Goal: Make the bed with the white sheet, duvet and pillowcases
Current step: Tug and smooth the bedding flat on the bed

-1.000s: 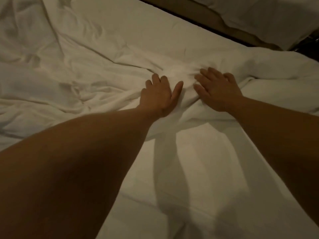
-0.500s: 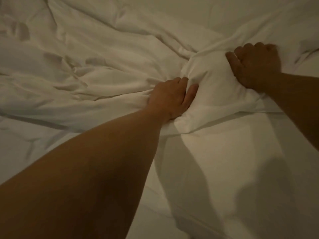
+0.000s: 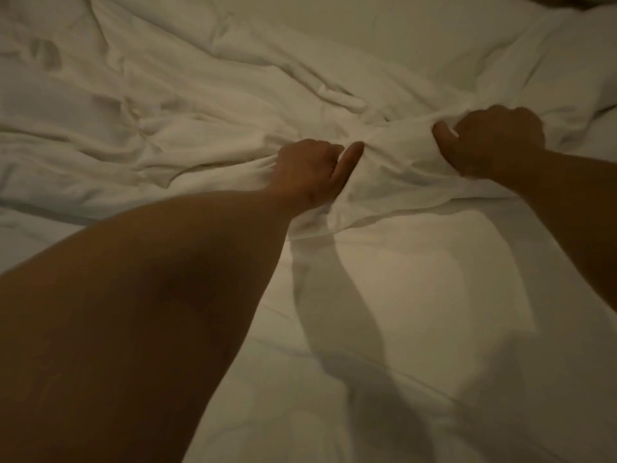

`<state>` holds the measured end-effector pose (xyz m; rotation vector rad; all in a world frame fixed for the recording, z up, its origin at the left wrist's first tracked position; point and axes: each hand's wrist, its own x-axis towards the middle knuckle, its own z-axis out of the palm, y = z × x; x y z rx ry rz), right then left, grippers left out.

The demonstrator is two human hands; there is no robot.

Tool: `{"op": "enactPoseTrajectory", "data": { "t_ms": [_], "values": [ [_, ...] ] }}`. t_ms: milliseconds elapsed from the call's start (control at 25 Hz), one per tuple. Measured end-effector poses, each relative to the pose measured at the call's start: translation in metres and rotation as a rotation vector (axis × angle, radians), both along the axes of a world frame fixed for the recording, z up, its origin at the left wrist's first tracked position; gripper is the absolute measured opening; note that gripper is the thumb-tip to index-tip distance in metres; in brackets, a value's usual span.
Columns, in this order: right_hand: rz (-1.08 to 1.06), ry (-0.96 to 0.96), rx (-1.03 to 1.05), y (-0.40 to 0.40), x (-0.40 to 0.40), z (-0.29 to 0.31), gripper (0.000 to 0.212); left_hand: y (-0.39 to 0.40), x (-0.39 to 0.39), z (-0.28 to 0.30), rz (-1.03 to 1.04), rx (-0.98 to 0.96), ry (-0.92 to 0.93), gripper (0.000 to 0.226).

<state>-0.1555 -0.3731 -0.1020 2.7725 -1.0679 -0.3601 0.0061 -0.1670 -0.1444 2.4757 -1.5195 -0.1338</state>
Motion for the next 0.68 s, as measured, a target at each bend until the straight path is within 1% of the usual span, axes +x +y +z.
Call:
{"op": "enactPoseTrajectory", "data": {
  "t_ms": [120,200,280,360,480,600,640,680],
  "values": [
    [-0.07,-0.033,0.042,0.026,-0.042,0.047,0.075,0.019,-0.021,0.032,-0.052,-0.017,0.012,0.065],
    [-0.117,-0.035,0.05,0.062,-0.078,0.067,0.073,0.04,-0.042,0.048,-0.099,-0.055,-0.047,0.064],
    [-0.167,-0.022,0.074,0.104,-0.113,0.077,0.072,0.065,-0.061,0.058,-0.168,-0.055,-0.088,0.064],
    [-0.203,-0.02,0.099,0.149,-0.143,0.08,0.07,0.093,-0.077,0.061,-0.231,-0.026,-0.082,0.063],
    [-0.238,-0.056,0.093,0.197,-0.168,0.058,0.068,0.123,-0.09,0.05,-0.293,0.017,-0.129,0.066],
    [-0.169,-0.003,-0.011,0.212,-0.177,0.007,0.079,0.14,-0.101,0.011,-0.262,0.038,-0.176,0.073],
    [-0.136,0.006,-0.043,0.214,-0.178,-0.013,0.081,0.143,-0.103,-0.004,-0.253,0.047,-0.181,0.071],
    [-0.134,-0.03,-0.049,0.219,-0.179,-0.031,0.078,0.146,-0.106,-0.018,-0.252,0.068,-0.177,0.067]
  ]
}}
